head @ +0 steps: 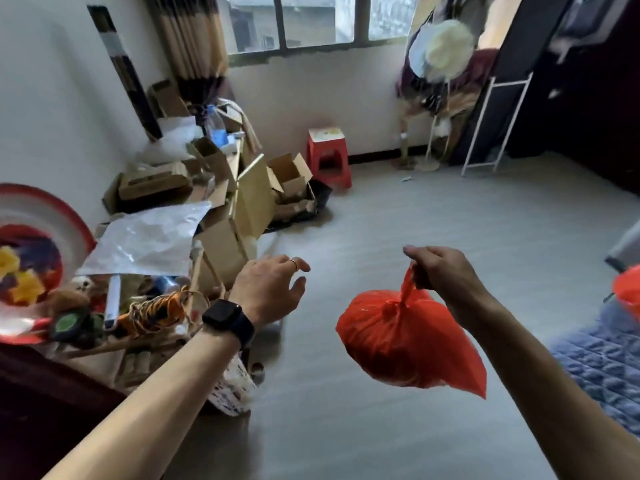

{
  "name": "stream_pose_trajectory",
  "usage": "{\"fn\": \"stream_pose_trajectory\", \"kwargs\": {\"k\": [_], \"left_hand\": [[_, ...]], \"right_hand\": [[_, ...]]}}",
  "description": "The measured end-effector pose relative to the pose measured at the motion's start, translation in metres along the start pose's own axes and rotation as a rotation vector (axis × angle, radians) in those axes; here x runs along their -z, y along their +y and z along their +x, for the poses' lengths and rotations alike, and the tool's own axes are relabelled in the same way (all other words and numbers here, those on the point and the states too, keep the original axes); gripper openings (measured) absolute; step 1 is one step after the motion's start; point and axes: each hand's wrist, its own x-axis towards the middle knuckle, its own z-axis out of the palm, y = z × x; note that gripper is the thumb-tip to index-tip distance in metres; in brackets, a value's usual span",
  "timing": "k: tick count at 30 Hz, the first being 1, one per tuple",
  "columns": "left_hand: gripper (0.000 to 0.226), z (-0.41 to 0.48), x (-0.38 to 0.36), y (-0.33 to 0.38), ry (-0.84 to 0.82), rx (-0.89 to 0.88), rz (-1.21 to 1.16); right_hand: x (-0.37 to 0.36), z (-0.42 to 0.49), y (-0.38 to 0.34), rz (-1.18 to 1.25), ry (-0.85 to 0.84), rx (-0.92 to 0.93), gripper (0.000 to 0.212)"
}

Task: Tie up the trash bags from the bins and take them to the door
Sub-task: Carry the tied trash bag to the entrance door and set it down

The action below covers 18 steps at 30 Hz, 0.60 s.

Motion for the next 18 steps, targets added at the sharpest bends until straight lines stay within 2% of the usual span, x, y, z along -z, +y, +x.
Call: {"fn": "stream_pose_trajectory", "kwargs": {"k": [5,10,18], "left_hand": [[0.033,0.107,-0.023,0.002,-0.031,-0.062,0.021],[0.033,0.249,-0.042,-0.001,-0.052,-0.198,0.027],[0.032,0.449,-0.042,0.026,-0.062,-0.393,-0.015]], "right_hand": [[0.037,0.079,0.003,-0.029,0.154,-0.016,0.037],[0.064,0.176,0.0,0.005,0.337,-0.041,0.035],[0.122,0.278,-0.016,0.066,0.603,-0.087,0.033]]}}
